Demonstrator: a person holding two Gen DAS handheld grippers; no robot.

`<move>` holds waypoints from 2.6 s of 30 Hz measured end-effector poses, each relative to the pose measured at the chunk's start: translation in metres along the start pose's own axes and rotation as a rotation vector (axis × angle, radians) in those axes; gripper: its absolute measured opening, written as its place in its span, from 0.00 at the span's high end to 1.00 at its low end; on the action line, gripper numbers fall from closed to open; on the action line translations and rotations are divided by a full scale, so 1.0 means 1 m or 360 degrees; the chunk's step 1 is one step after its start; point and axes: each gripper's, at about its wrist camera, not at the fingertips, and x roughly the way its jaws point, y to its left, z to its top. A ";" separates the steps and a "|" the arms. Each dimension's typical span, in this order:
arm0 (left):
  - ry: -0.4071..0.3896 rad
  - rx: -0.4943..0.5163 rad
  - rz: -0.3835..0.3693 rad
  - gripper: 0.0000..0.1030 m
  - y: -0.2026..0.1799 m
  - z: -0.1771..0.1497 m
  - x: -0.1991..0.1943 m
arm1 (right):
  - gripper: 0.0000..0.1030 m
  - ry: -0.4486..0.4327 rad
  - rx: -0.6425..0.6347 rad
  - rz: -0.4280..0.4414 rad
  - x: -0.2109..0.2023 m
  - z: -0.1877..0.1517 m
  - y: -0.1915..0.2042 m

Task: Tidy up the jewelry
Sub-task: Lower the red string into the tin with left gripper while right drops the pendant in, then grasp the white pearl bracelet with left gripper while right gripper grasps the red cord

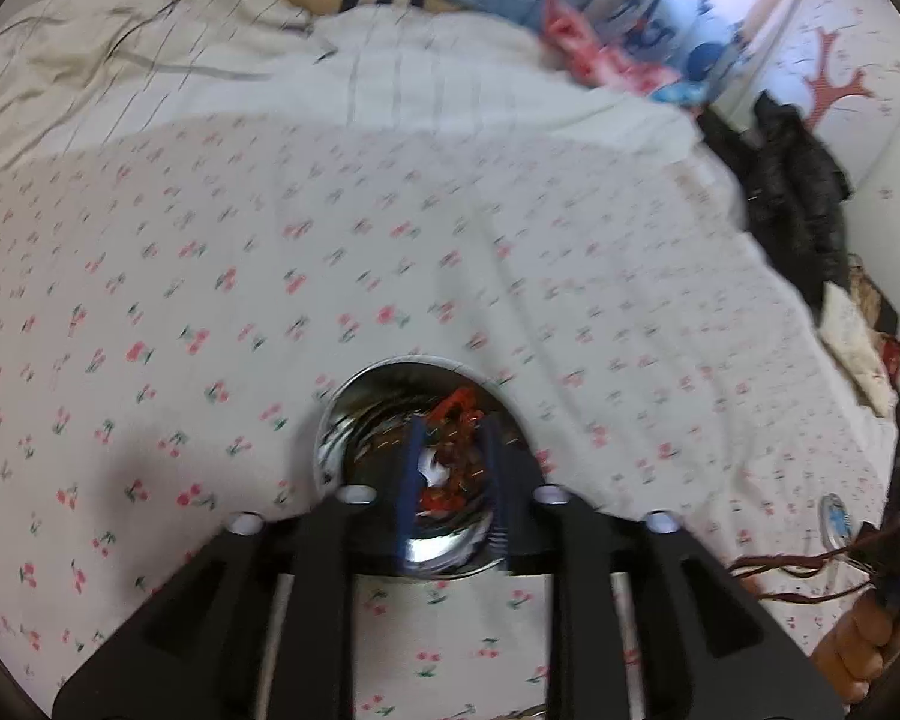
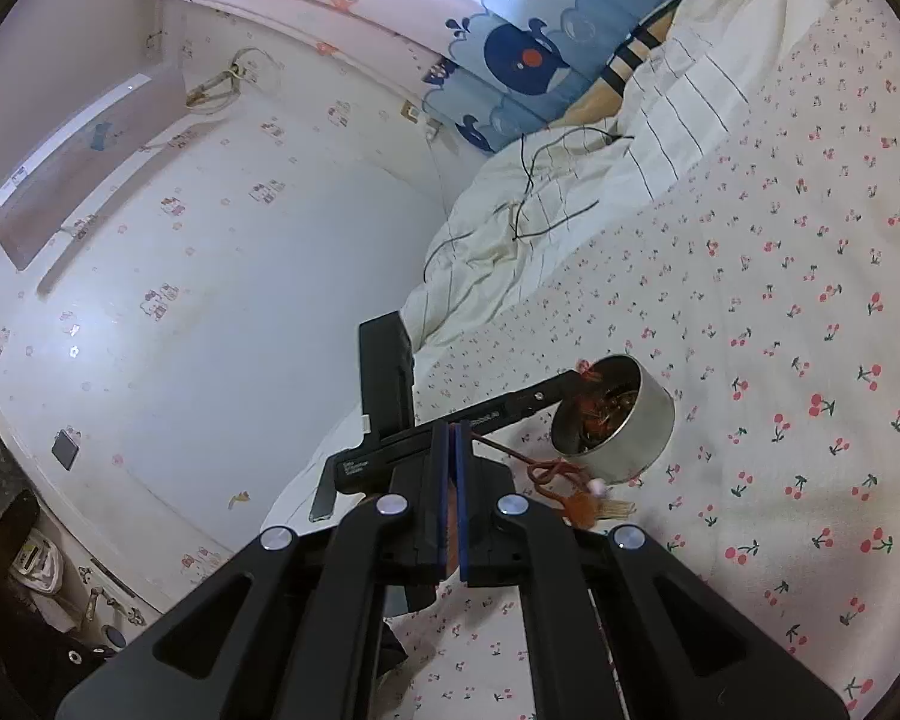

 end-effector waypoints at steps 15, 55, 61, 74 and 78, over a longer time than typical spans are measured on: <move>-0.0276 -0.0413 0.0210 0.10 0.058 -0.052 -0.088 | 0.97 0.0092 -0.0023 0.0005 0.072 0.038 -0.001; 0.0210 0.0112 0.0090 0.09 0.002 -0.136 -0.054 | 0.61 0.0743 -0.0788 -0.0910 0.066 -0.091 0.012; 0.0215 -0.0083 0.0107 0.09 0.027 -0.131 -0.054 | 0.67 0.0803 -0.0903 -0.0999 0.078 -0.102 0.006; 0.0233 -0.0052 0.0143 0.09 0.025 -0.131 -0.051 | 0.76 0.0829 -0.1052 -0.1157 0.084 -0.108 -0.004; 0.0233 -0.0040 0.0150 0.09 0.023 -0.131 -0.050 | 0.76 0.0851 -0.1101 -0.1109 0.093 -0.114 0.001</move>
